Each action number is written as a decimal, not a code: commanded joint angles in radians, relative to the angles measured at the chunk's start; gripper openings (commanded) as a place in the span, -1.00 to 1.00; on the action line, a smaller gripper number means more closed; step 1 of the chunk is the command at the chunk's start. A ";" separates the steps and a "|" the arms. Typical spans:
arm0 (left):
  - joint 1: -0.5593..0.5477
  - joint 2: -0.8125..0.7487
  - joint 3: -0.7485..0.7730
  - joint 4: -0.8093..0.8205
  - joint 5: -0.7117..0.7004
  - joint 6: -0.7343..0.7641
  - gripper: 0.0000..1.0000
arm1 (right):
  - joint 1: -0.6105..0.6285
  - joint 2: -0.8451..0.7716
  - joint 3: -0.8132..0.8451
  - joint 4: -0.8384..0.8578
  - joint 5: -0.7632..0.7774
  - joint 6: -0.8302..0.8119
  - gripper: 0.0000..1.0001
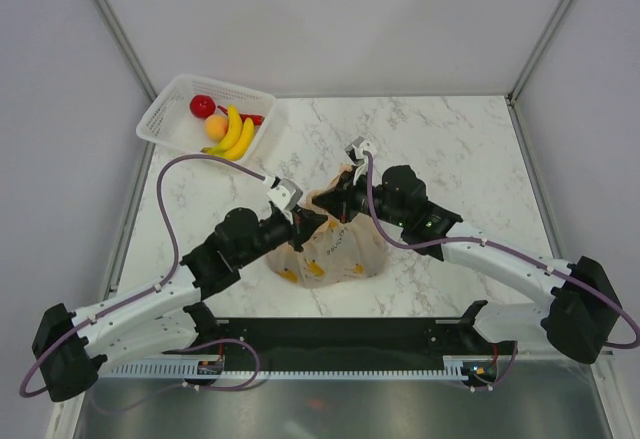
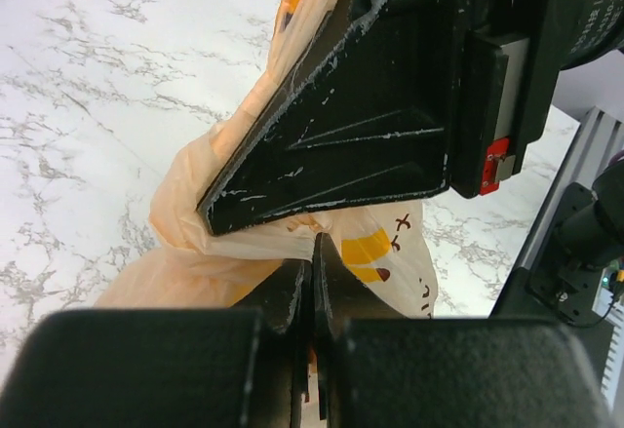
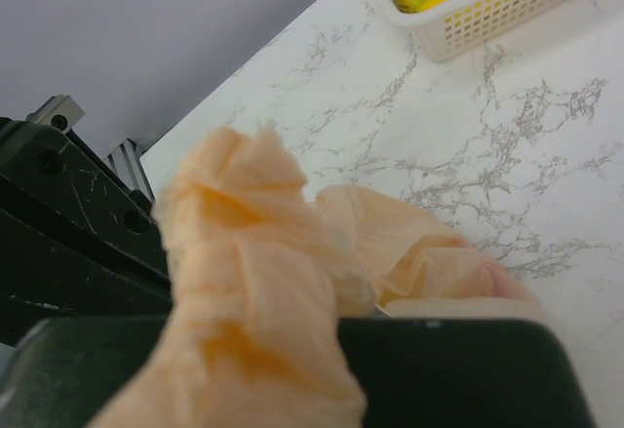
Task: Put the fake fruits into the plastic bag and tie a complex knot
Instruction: Tie the plastic bag at the center of the board.
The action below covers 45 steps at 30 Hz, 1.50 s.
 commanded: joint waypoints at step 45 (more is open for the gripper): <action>-0.011 0.136 -0.081 0.204 -0.258 0.152 -0.95 | 0.001 -0.040 0.118 -0.093 0.030 -0.083 -0.59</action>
